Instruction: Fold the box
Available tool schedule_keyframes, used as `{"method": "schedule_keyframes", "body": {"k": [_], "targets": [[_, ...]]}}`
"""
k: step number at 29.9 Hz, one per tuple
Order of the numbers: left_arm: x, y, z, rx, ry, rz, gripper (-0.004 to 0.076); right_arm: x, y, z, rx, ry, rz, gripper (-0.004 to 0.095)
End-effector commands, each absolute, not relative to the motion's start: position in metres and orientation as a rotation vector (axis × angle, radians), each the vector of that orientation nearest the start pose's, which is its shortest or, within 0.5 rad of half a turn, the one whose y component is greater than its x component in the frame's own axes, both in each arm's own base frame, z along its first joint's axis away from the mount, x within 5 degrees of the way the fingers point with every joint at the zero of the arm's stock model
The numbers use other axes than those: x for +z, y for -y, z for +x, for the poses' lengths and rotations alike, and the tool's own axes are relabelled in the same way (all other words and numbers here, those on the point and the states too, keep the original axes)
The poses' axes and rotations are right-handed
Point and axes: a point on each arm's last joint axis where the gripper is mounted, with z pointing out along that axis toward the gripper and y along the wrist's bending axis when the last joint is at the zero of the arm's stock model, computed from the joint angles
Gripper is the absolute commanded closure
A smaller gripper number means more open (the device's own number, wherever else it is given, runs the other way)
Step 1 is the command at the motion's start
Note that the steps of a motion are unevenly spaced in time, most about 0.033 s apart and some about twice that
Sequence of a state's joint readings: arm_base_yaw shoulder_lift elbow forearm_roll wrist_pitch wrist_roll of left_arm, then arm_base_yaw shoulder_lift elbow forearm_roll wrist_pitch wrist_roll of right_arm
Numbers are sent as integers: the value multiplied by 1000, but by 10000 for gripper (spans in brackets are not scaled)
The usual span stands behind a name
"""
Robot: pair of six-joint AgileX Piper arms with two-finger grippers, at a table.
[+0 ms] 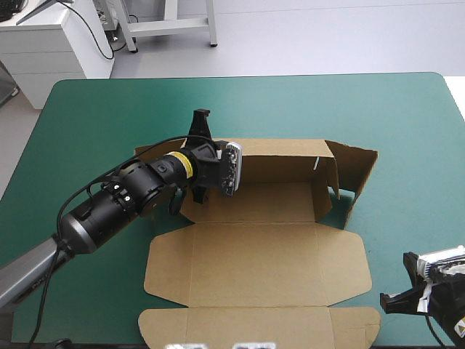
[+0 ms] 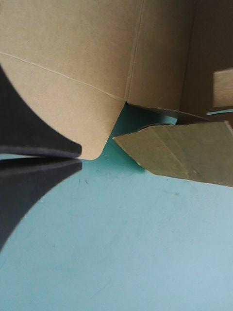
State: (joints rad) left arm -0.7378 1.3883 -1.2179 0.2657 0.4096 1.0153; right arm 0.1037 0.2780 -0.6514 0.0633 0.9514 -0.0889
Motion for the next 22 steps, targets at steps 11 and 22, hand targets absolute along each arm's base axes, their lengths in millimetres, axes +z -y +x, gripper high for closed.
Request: {"method": "schedule_keyframes", "body": {"k": [11, 22], "targets": [[353, 198, 237, 389, -1147, 1580, 731, 364, -16, 42, 197, -2025, -169, 929], [352, 192, 241, 389, -1194, 1559, 731, 413, -26, 124, 207, -2136, -228, 927]]}}
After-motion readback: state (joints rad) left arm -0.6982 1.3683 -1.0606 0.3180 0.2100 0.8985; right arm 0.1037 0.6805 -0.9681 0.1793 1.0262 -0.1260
